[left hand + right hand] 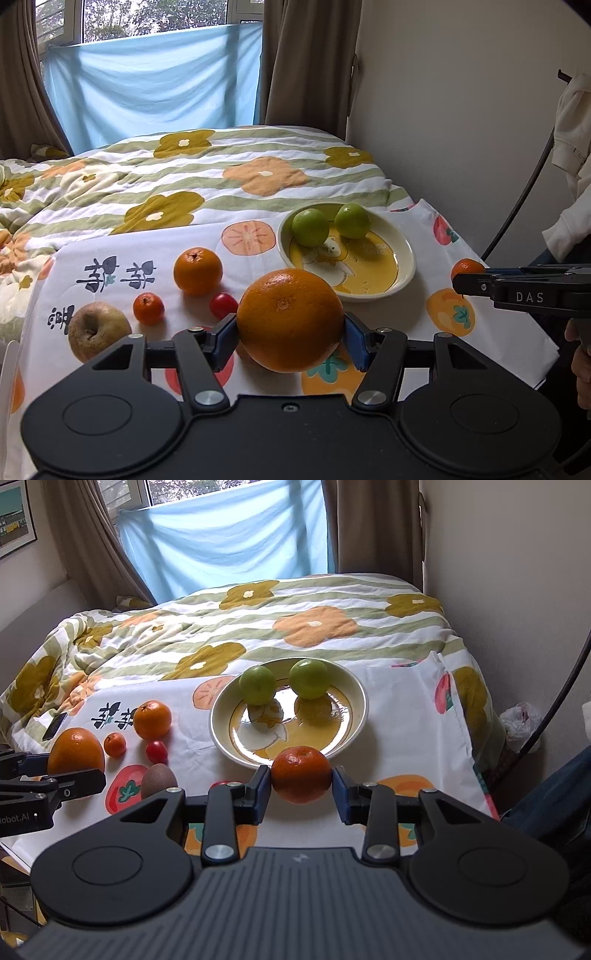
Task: Organize fruits
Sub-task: 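Carry the orange and tangerine over the cream bowl and lower them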
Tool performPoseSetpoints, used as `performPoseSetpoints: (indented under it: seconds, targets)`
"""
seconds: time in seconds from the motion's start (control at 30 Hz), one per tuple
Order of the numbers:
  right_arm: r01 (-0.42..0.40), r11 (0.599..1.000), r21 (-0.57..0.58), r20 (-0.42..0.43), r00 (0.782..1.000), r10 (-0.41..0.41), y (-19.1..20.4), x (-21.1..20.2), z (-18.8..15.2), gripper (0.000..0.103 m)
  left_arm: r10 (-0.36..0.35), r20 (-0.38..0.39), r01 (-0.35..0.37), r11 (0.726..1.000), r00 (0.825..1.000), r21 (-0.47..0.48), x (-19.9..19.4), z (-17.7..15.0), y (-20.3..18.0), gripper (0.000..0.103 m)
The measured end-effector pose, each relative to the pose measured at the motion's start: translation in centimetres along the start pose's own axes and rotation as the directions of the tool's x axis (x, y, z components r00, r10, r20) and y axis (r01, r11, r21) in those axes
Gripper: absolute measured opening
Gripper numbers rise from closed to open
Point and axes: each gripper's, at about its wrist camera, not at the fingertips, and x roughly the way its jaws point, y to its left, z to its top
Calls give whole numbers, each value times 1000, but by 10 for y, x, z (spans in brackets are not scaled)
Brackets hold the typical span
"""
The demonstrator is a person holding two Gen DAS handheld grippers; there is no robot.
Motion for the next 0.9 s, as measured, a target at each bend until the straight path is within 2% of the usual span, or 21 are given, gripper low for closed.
performPoseSetpoints:
  seconds: [0.3, 0.6, 0.9]
  targets:
    - [-22, 1000, -22, -3, 1000, 22, -36, 18, 24, 51, -16, -13, 16, 1000, 1000, 5, 36, 22, -32, 64]
    - [-38, 999, -38, -27, 999, 37, -66, 57, 46, 51, -18, -45, 20, 998, 999, 58, 89, 43, -61, 64]
    - [-71, 995, -67, -59, 996, 67, -80, 96, 62, 51, 9, -136, 8, 993, 991, 122, 152, 52, -82, 64]
